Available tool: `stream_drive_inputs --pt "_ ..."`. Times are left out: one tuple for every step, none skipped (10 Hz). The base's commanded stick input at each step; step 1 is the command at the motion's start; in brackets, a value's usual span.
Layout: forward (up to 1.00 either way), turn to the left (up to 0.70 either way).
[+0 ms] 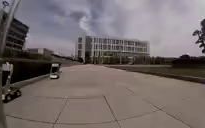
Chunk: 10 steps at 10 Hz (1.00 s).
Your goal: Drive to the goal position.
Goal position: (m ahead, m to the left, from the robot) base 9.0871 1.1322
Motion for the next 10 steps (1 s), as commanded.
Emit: stream_drive_inputs --pt "0.7 0.0" --pt "0.7 0.0" --pt "0.7 0.0" --pt "0.7 0.0" --pt "0.7 0.0" --pt "0.7 0.0" --pt "0.7 0.0" --pt "0.7 0.0" --pt "0.7 0.0" --pt "0.7 0.0"
